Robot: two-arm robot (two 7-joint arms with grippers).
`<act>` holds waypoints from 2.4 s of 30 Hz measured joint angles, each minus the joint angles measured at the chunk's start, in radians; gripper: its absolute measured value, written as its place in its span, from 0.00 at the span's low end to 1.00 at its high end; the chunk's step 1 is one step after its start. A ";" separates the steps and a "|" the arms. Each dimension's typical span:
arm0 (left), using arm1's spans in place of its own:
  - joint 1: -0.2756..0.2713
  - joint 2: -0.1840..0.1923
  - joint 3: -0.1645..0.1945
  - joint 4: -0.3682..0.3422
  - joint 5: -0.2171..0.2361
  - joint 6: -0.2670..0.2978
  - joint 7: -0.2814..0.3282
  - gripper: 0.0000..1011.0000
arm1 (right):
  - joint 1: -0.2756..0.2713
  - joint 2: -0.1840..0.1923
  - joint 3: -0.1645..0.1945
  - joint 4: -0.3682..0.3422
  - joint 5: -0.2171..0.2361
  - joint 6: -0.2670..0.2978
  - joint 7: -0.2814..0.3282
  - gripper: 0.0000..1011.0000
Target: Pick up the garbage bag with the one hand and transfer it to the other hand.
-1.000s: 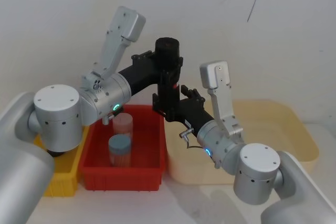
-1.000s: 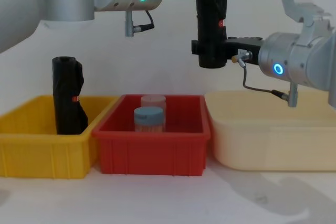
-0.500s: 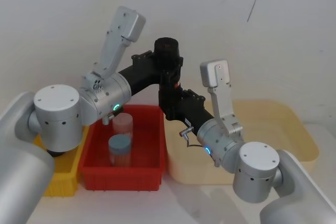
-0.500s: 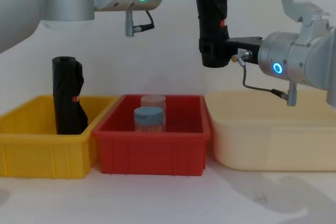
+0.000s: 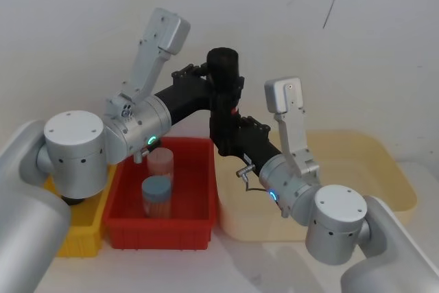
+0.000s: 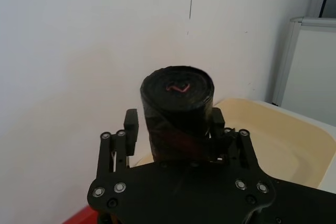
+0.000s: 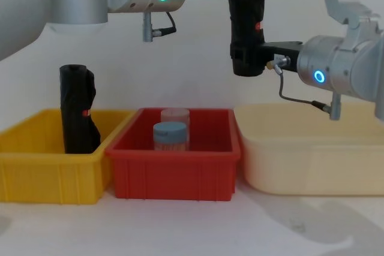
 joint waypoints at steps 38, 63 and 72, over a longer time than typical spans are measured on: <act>0.159 0.124 -0.080 -0.255 -0.108 0.118 0.006 0.99 | -0.119 0.083 0.130 -0.135 0.061 0.222 -0.034 0.48; 0.213 0.164 -0.112 -0.308 -0.119 0.150 0.065 0.99 | -0.159 0.121 0.147 -0.236 0.021 0.268 -0.033 0.99; 0.217 0.167 -0.115 -0.312 -0.120 0.152 0.070 0.99 | -0.160 0.129 0.157 -0.313 0.015 0.259 -0.019 0.99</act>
